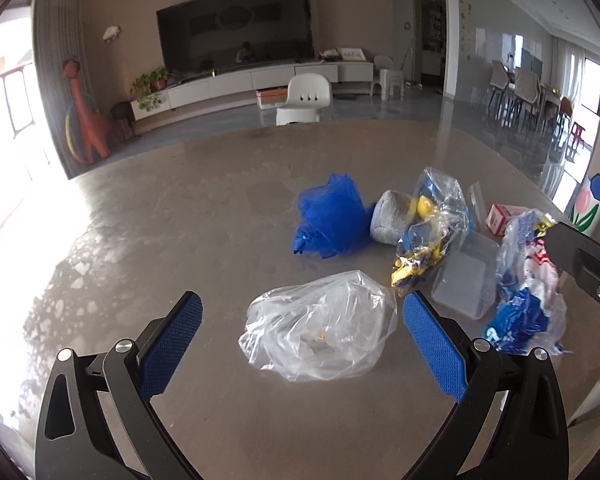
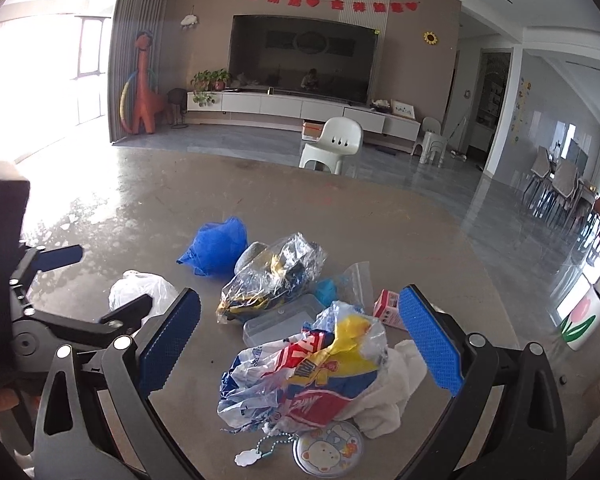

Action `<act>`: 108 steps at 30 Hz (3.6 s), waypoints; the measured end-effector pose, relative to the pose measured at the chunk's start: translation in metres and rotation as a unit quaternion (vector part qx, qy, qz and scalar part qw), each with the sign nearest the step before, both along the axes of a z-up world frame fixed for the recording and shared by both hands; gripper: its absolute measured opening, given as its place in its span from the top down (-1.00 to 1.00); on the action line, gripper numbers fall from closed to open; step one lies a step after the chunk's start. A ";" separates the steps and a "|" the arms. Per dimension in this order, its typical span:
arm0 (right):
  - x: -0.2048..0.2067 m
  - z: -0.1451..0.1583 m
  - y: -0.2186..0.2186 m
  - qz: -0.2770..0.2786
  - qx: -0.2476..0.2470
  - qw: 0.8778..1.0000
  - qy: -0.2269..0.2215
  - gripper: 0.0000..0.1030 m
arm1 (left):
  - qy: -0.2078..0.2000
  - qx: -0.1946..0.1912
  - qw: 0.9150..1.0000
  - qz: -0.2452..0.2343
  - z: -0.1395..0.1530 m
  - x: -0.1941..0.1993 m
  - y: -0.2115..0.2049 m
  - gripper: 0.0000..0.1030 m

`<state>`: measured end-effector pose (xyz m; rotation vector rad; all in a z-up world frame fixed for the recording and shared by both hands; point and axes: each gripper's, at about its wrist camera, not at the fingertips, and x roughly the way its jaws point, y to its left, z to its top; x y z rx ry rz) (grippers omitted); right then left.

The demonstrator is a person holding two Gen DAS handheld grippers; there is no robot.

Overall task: Collect trash
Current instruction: 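Grasp the clear plastic bag with left tool while right tool grasps the printed wrapper bag, then carry both bags to the white bin and release them inside, then return both tools to the table over the remaining trash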

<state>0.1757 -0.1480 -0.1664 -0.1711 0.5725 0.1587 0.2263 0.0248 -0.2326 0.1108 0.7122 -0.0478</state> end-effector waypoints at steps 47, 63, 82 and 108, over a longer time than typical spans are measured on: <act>-0.037 0.024 -0.049 0.007 0.130 0.991 0.034 0.53 | -0.050 0.004 0.998 -0.023 0.080 -0.066 -0.028 0.76; -0.151 0.101 -0.206 -0.124 0.078 0.988 -0.058 0.53 | -0.061 -0.054 0.976 -0.203 0.104 -0.096 -0.198 0.76; -0.204 0.029 -0.355 -0.288 0.049 0.956 -0.022 0.52 | 0.020 -0.064 0.921 -0.384 0.039 -0.122 -0.412 0.76; -0.169 -0.057 -0.405 -0.309 0.074 0.947 0.051 0.51 | 0.010 0.002 0.946 -0.324 0.009 -0.091 -0.412 -0.86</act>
